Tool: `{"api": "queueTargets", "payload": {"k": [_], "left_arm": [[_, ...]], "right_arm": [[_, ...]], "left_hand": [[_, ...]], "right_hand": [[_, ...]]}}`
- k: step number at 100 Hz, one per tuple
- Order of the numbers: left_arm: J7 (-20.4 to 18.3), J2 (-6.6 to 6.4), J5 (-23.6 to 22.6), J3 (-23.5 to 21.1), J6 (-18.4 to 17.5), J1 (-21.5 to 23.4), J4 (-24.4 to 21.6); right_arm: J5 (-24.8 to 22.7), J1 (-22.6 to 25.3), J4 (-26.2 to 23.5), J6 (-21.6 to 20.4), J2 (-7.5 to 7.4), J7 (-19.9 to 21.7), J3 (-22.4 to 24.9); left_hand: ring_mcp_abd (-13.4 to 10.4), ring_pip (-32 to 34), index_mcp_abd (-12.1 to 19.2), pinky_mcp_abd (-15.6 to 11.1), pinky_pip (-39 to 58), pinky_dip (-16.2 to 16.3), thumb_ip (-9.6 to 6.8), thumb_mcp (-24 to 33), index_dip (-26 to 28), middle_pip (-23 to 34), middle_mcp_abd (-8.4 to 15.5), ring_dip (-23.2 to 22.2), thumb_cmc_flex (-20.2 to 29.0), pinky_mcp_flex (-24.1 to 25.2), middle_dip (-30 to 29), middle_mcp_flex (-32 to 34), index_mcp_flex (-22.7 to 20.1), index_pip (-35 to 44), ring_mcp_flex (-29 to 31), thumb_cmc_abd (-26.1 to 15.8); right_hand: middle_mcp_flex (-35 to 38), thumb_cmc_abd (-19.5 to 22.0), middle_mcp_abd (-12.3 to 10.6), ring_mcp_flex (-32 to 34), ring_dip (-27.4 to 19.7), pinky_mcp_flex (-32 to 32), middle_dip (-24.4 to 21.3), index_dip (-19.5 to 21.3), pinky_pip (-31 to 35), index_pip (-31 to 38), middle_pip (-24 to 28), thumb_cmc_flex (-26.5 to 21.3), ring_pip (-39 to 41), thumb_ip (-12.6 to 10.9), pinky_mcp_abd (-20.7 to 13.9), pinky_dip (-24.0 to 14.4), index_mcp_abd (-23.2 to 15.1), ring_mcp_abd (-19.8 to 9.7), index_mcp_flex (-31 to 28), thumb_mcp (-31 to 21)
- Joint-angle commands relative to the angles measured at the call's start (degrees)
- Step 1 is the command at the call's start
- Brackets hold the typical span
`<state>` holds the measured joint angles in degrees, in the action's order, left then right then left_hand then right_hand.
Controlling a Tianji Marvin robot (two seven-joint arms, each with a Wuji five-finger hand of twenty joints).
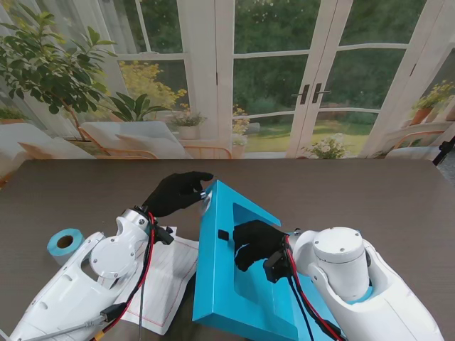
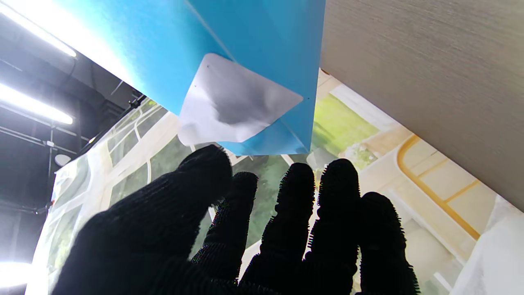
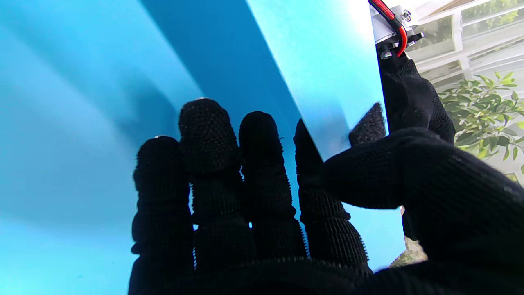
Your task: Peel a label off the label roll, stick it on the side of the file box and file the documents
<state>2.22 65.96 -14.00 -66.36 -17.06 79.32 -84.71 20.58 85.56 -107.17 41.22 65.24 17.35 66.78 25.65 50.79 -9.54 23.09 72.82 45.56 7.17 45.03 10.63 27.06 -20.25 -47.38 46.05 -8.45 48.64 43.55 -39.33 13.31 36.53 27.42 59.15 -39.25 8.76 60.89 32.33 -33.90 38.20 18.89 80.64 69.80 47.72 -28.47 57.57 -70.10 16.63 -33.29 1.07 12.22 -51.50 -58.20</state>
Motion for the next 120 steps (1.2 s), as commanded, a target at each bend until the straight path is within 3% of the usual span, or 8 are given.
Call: {"api": "queueTargets", "payload": {"k": [1, 25, 38, 69, 120], "left_arm": [[-1.25, 0.06, 0.69, -0.52, 0.44, 0.61, -0.2], [-1.18, 0.14, 1.23, -0.83, 0.9, 0.81, -0.53], [-0.86, 0.42, 1.94, 0.19, 1.11, -0.02, 0.29], [-0.64, 0.83, 3.17, 2.01, 1.32, -1.34, 1.73], [-0.05, 1.29, 4.18, 3.74, 2.58, -1.9, 2.09]], "right_arm": [[0.01, -0.02, -0.13, -0.13, 0.14, 0.93, -0.1], [0.07, -0.02, -0.07, -0.27, 0.11, 1.06, -0.21], [-0.07, -0.13, 0.08, -0.55, 0.0, 1.4, -0.36], [-0.21, -0.26, 0.26, -0.79, -0.06, 1.61, -0.6], [-0.55, -0.38, 0.39, -0.67, -0.09, 1.62, -1.0]], "left_hand": [[2.48, 0.88, 0.35, -2.08, -0.9, 0.83, -1.83, -0.68, -0.51, -0.55, -0.14, -0.42, -0.58, 2.05, -0.64, -1.23, 0.92, -0.84, -1.44, -1.63], [2.56, 0.91, 0.2, -2.0, -0.86, 0.87, -1.79, -0.96, -0.61, -0.75, -0.27, -0.52, -0.77, 1.99, -0.83, -1.01, 0.7, -1.03, -1.33, -1.59], [2.66, 0.89, -2.17, -1.96, -0.87, 0.89, -1.74, -1.22, -0.92, -0.87, -0.13, -0.57, -1.39, 2.02, -0.83, -1.36, 2.07, -1.88, -1.35, -1.79], [2.99, 0.79, -2.77, -1.86, -0.97, 0.96, -1.64, -1.81, -1.22, -0.87, -0.3, -0.68, -2.18, 2.38, -0.87, -1.76, 2.53, -2.6, -1.61, -1.88], [3.74, 0.45, -6.4, -1.58, -1.14, 1.17, -1.46, -3.07, -1.49, -1.11, -0.62, -0.82, -3.78, 3.11, -1.04, -2.79, 3.74, -3.89, -2.26, -2.41]], "right_hand": [[0.68, -1.1, -0.5, 1.64, 0.36, 6.29, 0.99, 1.6, 0.03, 1.09, -0.44, -0.74, 0.84, -1.9, -2.54, 0.51, -3.8, -0.36, -1.2, -2.16], [0.71, -1.17, -0.42, 1.66, 0.38, 6.32, 0.99, 1.6, 0.01, 1.06, -0.42, -0.77, 0.89, -1.96, -2.54, 0.51, -3.72, -0.29, -1.17, -2.2], [0.65, -1.15, -0.52, 1.6, 0.36, 6.32, 0.97, 1.6, 0.0, 1.06, -0.46, -0.76, 0.84, -1.94, -2.54, 0.5, -3.72, -0.24, -1.19, -2.19], [0.73, -1.18, -0.51, 1.65, 0.37, 6.32, 0.98, 1.61, 0.0, 1.08, -0.44, -0.78, 0.84, -1.94, -2.54, 0.49, -3.87, 0.06, -1.24, -2.15], [0.76, -1.27, -0.53, 1.76, 0.36, 6.31, 0.98, 1.61, 0.0, 1.03, -0.46, -0.79, 0.83, -1.93, -2.57, 0.49, -3.92, -0.2, -1.29, -2.09]]}}
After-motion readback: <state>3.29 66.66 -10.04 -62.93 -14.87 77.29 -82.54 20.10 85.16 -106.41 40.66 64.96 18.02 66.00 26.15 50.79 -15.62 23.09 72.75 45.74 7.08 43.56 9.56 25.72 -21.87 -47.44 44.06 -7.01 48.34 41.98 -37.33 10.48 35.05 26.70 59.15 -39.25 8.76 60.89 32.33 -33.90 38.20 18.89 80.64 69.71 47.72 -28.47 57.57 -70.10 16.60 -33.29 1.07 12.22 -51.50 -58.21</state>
